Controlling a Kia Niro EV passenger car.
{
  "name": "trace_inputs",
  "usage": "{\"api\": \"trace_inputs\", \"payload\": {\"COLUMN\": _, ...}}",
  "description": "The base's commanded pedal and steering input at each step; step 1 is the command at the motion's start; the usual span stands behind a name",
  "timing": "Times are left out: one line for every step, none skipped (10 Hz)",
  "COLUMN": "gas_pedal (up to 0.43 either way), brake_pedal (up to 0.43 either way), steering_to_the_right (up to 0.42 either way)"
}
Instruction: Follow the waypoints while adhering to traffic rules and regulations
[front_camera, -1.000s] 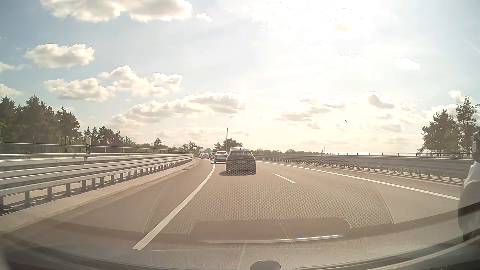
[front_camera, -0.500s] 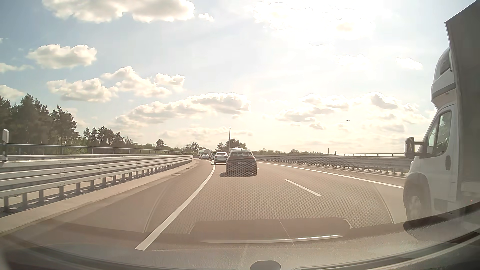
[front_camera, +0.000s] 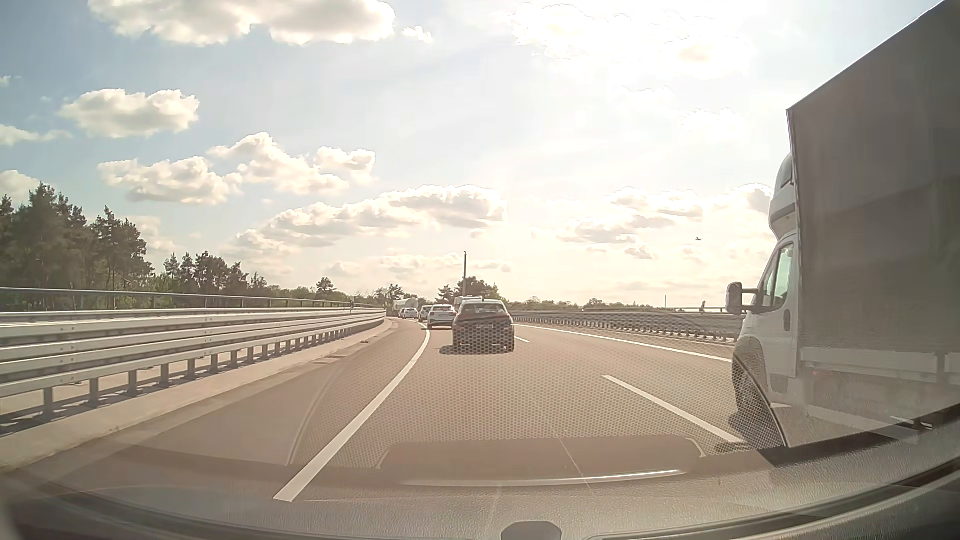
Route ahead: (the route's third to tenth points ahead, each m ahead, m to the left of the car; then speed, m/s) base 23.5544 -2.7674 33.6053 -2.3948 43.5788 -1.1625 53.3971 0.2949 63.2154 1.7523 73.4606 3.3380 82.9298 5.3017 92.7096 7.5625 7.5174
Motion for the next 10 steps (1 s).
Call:
{"api": "trace_inputs", "payload": {"gas_pedal": 0.067, "brake_pedal": 0.000, "steering_to_the_right": -0.011}}
{"api": "trace_inputs", "payload": {"gas_pedal": 0.067, "brake_pedal": 0.000, "steering_to_the_right": -0.011}}
{"api": "trace_inputs", "payload": {"gas_pedal": 0.079, "brake_pedal": 0.000, "steering_to_the_right": -0.011}}
{"api": "trace_inputs", "payload": {"gas_pedal": 0.079, "brake_pedal": 0.000, "steering_to_the_right": -0.011}}
{"api": "trace_inputs", "payload": {"gas_pedal": 0.079, "brake_pedal": 0.000, "steering_to_the_right": -0.011}}
{"api": "trace_inputs", "payload": {"gas_pedal": 0.079, "brake_pedal": 0.000, "steering_to_the_right": -0.011}}
{"api": "trace_inputs", "payload": {"gas_pedal": 0.079, "brake_pedal": 0.000, "steering_to_the_right": -0.011}}
{"api": "trace_inputs", "payload": {"gas_pedal": 0.079, "brake_pedal": 0.000, "steering_to_the_right": -0.011}}
{"api": "trace_inputs", "payload": {"gas_pedal": 0.079, "brake_pedal": 0.000, "steering_to_the_right": -0.011}}
{"api": "trace_inputs", "payload": {"gas_pedal": 0.087, "brake_pedal": 0.000, "steering_to_the_right": -0.011}}
